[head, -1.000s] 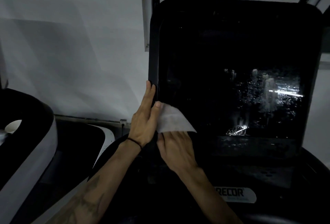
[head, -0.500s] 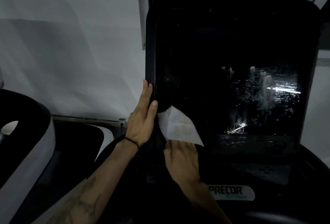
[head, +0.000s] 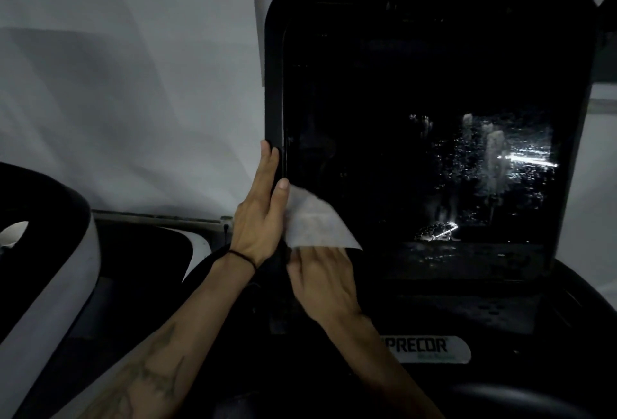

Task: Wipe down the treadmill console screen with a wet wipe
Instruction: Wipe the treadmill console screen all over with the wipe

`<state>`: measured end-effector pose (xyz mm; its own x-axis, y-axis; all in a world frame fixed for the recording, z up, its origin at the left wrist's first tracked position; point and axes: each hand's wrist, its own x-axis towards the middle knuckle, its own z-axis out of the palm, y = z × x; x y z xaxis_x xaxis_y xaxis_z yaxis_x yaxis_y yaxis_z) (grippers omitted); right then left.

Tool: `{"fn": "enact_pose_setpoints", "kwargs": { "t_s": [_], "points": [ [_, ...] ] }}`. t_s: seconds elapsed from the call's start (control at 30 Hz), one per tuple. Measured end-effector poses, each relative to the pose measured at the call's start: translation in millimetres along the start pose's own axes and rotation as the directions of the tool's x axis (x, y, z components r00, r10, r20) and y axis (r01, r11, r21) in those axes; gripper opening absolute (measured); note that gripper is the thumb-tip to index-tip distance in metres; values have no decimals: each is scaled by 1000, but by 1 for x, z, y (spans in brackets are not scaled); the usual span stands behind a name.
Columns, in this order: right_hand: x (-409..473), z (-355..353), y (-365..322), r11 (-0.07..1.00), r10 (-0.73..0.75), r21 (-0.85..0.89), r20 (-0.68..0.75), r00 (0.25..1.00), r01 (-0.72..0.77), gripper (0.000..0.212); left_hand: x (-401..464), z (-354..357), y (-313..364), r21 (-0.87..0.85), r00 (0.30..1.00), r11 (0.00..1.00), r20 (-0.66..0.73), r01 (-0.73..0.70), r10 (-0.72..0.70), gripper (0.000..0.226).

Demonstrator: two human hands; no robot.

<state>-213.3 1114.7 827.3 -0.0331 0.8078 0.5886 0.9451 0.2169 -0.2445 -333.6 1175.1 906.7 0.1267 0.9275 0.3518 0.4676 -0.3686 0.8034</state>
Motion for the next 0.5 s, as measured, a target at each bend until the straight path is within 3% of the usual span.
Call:
{"fn": "enact_pose_setpoints", "kwargs": {
  "t_s": [0.13,0.23,0.4,0.5],
  "points": [
    [-27,-10,3,989,17,-149,18,1000,-14,32,0,-2,-1,12,1000,1000,12,-9,9,72],
    [-24,-1,-12,994,-78,-66,65,995,82,27,1,1,0,10,1000,1000,-4,-5,5,72],
    [-15,-11,12,988,52,-146,8,999,-50,35,0,-2,-1,4,1000,1000,7,-2,2,72],
    [-27,-12,-4,995,-22,-93,42,999,26,29,1,-2,1,45,1000,999,10,-14,13,74]
  ]
}}
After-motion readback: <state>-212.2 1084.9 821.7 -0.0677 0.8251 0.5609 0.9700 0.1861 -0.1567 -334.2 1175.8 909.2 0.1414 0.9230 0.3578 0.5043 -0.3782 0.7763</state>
